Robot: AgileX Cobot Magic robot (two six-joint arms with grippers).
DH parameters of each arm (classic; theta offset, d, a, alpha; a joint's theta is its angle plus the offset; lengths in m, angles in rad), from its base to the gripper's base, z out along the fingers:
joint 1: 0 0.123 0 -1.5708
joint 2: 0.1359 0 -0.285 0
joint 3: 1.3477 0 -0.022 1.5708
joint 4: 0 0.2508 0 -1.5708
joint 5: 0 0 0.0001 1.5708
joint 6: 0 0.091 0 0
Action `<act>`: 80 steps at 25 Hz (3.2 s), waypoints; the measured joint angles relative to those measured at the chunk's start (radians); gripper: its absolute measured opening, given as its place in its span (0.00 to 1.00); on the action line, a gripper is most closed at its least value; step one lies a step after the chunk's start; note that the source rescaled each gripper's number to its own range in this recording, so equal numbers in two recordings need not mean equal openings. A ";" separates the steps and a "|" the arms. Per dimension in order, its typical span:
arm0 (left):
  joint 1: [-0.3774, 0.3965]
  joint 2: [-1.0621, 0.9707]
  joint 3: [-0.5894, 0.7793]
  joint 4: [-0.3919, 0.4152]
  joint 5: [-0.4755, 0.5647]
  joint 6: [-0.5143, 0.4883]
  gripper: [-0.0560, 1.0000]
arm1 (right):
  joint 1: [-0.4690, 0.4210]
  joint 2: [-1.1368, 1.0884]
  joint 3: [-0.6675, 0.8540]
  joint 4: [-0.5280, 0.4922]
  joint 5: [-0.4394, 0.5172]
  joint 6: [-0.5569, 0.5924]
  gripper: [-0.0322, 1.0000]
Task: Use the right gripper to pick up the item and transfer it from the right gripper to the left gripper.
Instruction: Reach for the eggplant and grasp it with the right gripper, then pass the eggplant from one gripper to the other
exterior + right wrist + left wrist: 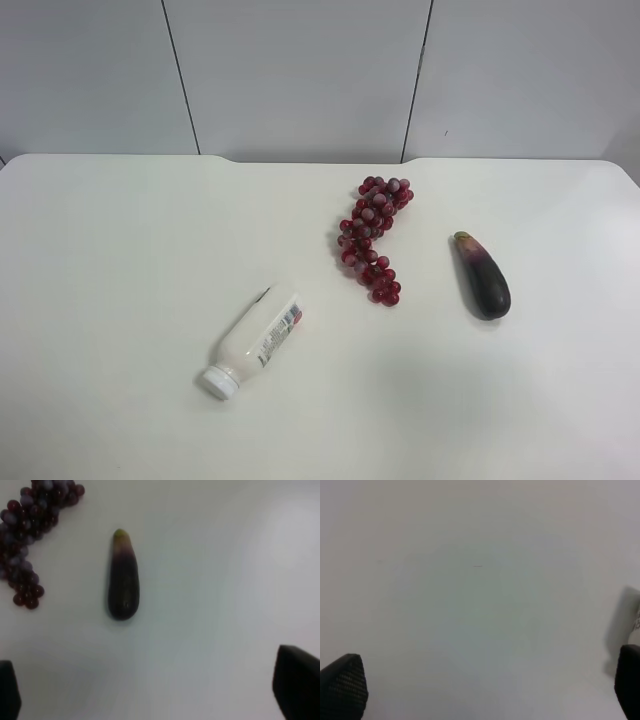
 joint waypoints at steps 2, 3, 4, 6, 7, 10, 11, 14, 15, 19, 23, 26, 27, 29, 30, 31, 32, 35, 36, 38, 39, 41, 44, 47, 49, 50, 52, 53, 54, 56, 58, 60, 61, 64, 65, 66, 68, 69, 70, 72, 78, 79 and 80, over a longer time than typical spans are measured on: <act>0.000 0.000 0.000 0.000 0.000 0.000 1.00 | 0.000 0.115 -0.038 0.000 0.000 0.000 1.00; 0.000 0.000 0.000 0.000 0.000 0.000 1.00 | 0.000 0.163 -0.055 0.000 -0.001 0.000 1.00; 0.000 0.000 0.000 0.000 0.000 0.000 1.00 | 0.000 0.222 -0.071 0.000 -0.004 0.000 1.00; 0.000 0.000 0.000 0.000 0.000 0.000 1.00 | 0.000 0.338 -0.096 0.007 -0.019 0.001 1.00; 0.000 0.000 0.000 0.000 0.000 0.000 1.00 | 0.000 0.386 -0.107 0.010 -0.026 0.001 1.00; 0.000 0.000 0.000 0.000 0.000 0.000 1.00 | 0.023 0.542 -0.132 0.010 -0.065 -0.001 1.00; 0.000 0.000 0.000 0.000 0.000 0.000 1.00 | 0.039 0.596 -0.139 0.010 -0.078 -0.004 1.00; 0.000 0.000 0.000 0.000 0.000 0.000 1.00 | 0.076 0.744 -0.158 0.010 -0.101 -0.011 1.00; 0.000 0.000 0.000 0.000 0.000 0.000 1.00 | 0.083 0.794 -0.165 0.010 -0.105 -0.011 1.00; 0.000 0.000 0.000 0.000 0.000 0.000 1.00 | 0.092 0.955 -0.204 0.010 -0.111 -0.038 1.00; 0.000 0.000 0.000 0.000 0.000 0.000 1.00 | 0.092 1.074 -0.253 0.010 -0.158 -0.051 1.00; 0.000 0.000 0.000 0.000 0.000 0.000 1.00 | 0.092 1.146 -0.270 0.010 -0.221 -0.052 1.00; 0.000 0.000 0.000 0.000 0.000 0.000 1.00 | 0.092 1.165 -0.270 0.010 -0.236 -0.052 1.00; 0.000 0.000 0.000 0.000 0.000 0.000 1.00 | 0.092 1.207 -0.271 0.010 -0.260 -0.055 1.00; 0.000 0.000 0.000 0.000 0.000 0.000 1.00 | 0.092 1.228 -0.271 0.010 -0.270 -0.055 1.00; 0.000 0.000 0.000 0.000 0.000 0.000 1.00 | 0.092 1.249 -0.271 0.010 -0.281 -0.056 1.00; 0.000 0.000 0.000 0.000 0.000 0.000 1.00 | 0.092 1.266 -0.271 0.010 -0.291 -0.055 1.00; 0.000 0.000 0.000 0.000 0.000 0.000 1.00 | 0.092 1.324 -0.272 0.010 -0.320 -0.062 1.00; 0.000 0.000 0.000 0.000 0.000 0.000 1.00 | 0.092 1.340 -0.272 0.010 -0.322 -0.062 1.00; 0.000 0.000 0.000 0.000 0.000 0.000 1.00 | 0.092 1.376 -0.272 0.010 -0.329 -0.062 1.00; 0.000 0.000 0.000 0.000 0.000 0.000 1.00 | 0.092 1.390 -0.272 0.010 -0.334 -0.063 1.00; 0.000 0.000 0.000 0.000 0.000 0.000 1.00 | 0.092 1.422 -0.272 0.010 -0.345 -0.063 1.00; 0.000 0.000 0.000 0.000 0.000 0.000 1.00 | 0.092 1.459 -0.272 0.010 -0.362 -0.071 1.00; 0.000 0.000 0.000 0.000 0.000 0.000 1.00 | 0.092 1.491 -0.272 0.010 -0.369 -0.079 1.00; 0.000 0.000 0.000 0.000 0.000 0.000 1.00 | 0.092 1.508 -0.272 0.010 -0.370 -0.081 1.00; 0.000 0.000 0.000 0.000 0.000 0.000 1.00 | 0.092 1.513 -0.272 0.010 -0.370 -0.081 1.00; 0.000 0.000 0.000 0.000 0.000 0.000 1.00 | 0.092 1.519 -0.272 0.010 -0.370 -0.082 1.00; 0.000 0.000 0.000 0.000 0.000 0.000 1.00 | 0.092 1.519 -0.272 0.010 -0.370 -0.082 0.97; 0.000 0.000 0.000 0.000 0.000 0.000 1.00 | 0.092 1.519 -0.272 0.010 -0.371 -0.082 0.92; 0.000 0.000 0.000 0.000 0.000 0.000 1.00 | 0.092 1.519 -0.272 0.010 -0.371 -0.082 0.79; 0.000 0.000 0.000 0.000 0.000 0.000 1.00 | 0.092 1.519 -0.272 0.010 -0.371 -0.082 0.62; 0.000 0.000 0.000 0.000 0.000 0.000 1.00 | 0.092 1.519 -0.272 0.010 -0.371 -0.082 0.39; 0.000 0.000 0.000 0.000 0.000 0.000 1.00 | 0.092 1.519 -0.272 0.010 -0.370 -0.082 0.26; 0.000 0.000 0.000 0.000 0.000 0.000 1.00 | 0.092 1.519 -0.272 0.010 -0.368 -0.082 0.03; 0.000 0.000 0.000 0.000 0.000 0.000 1.00 | 0.092 1.519 -0.272 0.010 -0.367 -0.082 0.03; 0.000 0.000 0.000 0.000 0.000 0.000 1.00 | 0.092 1.519 -0.272 0.010 -0.365 -0.082 0.03; 0.000 0.000 0.000 0.000 0.000 0.000 1.00 | 0.092 1.519 -0.272 0.010 -0.365 -0.082 0.03; 0.000 0.000 0.000 0.000 0.000 0.000 1.00 | 0.092 1.519 -0.272 0.010 -0.365 -0.082 0.03; 0.000 0.000 0.000 0.000 0.000 0.000 1.00 | 0.092 1.519 -0.273 0.010 -0.365 -0.082 0.03; 0.000 0.000 0.000 0.000 0.000 0.000 1.00 | 0.092 1.519 -0.286 0.008 -0.354 -0.082 0.03; 0.000 0.000 0.000 0.000 0.000 0.000 1.00 | 0.093 1.512 -0.425 0.000 -0.200 -0.082 0.03; 0.000 0.000 0.000 0.000 0.000 0.000 1.00 | 0.094 1.507 -0.450 0.000 -0.174 -0.082 0.03; 0.000 0.000 0.000 0.000 0.000 0.000 1.00 | 0.095 1.498 -0.467 0.006 -0.147 -0.082 0.03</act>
